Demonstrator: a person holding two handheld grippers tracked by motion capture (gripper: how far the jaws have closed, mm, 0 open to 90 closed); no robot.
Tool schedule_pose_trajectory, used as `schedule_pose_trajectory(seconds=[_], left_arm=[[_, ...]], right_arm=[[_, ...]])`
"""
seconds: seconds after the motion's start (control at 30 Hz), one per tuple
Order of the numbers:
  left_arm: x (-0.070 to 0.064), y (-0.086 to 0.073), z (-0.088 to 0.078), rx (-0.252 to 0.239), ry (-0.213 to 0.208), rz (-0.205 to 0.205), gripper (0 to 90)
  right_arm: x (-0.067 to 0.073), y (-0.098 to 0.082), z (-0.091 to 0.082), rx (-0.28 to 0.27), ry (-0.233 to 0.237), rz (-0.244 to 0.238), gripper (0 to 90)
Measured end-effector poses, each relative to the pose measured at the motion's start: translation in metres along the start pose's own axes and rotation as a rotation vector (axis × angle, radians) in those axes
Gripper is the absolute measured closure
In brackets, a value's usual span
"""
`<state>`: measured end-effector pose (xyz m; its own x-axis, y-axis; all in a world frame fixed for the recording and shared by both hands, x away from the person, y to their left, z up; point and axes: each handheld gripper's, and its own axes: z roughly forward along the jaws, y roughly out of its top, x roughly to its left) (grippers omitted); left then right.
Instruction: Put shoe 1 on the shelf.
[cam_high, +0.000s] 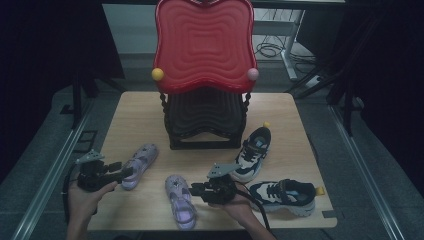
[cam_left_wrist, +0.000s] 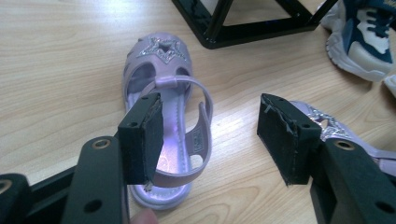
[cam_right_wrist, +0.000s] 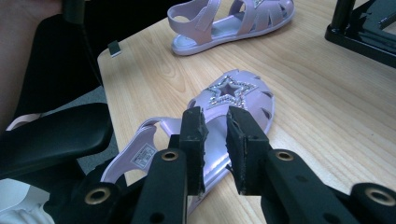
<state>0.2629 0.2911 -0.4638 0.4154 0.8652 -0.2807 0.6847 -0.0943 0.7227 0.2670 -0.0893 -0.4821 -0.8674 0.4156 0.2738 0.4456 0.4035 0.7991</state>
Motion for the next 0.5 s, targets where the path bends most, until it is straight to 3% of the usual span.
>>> schedule_pose_trajectory(seconds=[0.2,0.37,0.5], left_arm=[[0.005,-0.003,0.006,0.011,0.027,-0.014,42.2],[-0.004,-0.003,0.021,0.046,0.010,0.022,43.0],[-0.009,-0.002,0.032,0.074,0.024,0.045,43.8]], right_arm=[[0.002,-0.002,-0.001,0.004,-0.002,-0.001,72.3],[0.007,-0.002,-0.001,-0.002,0.012,-0.001,71.5],[0.012,-0.002,0.001,-0.001,0.027,-0.004,70.7]])
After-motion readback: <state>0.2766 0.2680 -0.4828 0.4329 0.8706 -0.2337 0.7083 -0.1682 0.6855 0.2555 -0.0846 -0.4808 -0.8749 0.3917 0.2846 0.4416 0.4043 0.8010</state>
